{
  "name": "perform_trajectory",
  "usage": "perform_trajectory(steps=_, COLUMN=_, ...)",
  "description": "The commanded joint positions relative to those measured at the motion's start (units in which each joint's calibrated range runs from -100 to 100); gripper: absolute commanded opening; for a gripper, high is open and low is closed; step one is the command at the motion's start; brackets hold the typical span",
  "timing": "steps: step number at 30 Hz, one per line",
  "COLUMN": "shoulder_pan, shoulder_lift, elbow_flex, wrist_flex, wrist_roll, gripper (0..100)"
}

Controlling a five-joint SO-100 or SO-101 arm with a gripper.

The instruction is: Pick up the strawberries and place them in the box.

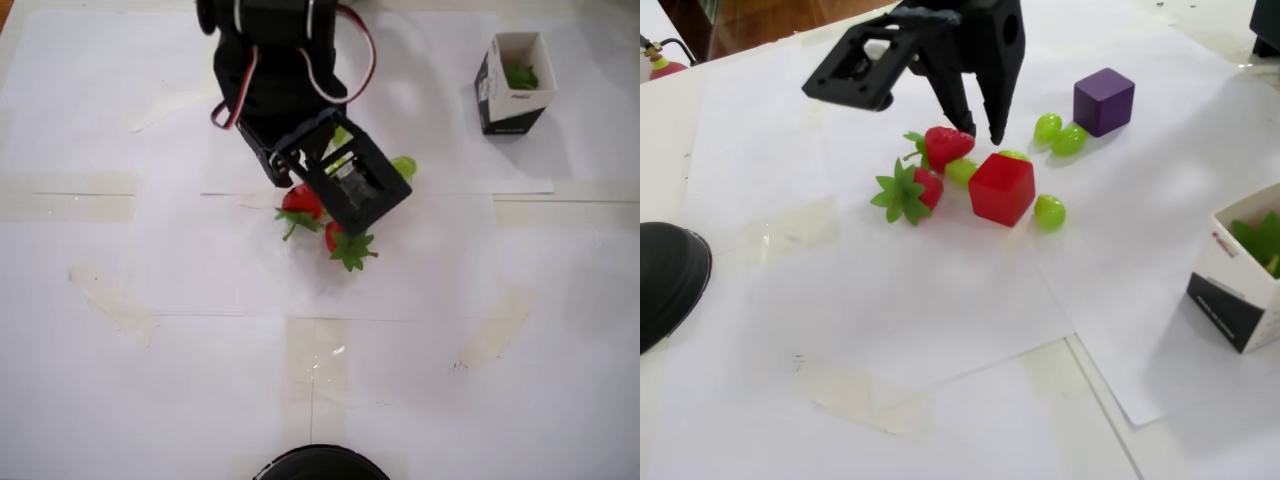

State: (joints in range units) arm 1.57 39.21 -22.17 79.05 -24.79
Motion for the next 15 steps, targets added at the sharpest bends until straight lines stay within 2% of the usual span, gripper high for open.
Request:
perform_trajectory(steps=1, shoulder_pan=-0.4, shoulder_lift=-8.17, elbow_flex=-0.28, wrist_flex=0.61, wrist_roll=-0.73, gripper=22)
perform_trajectory(steps=5, shoulder_pan=-1.57, shoulder_lift=-10.4, elbow_flex=-1.74, wrist_flex=-1.44, wrist_roll=0.34, gripper=30)
perform_trajectory(steps=15, shoulder_pan=-2.68, shoulder_lift=-8.51, elbow_flex=-2.56, wrist_flex=-2.01, wrist_roll=-1.07, gripper=31)
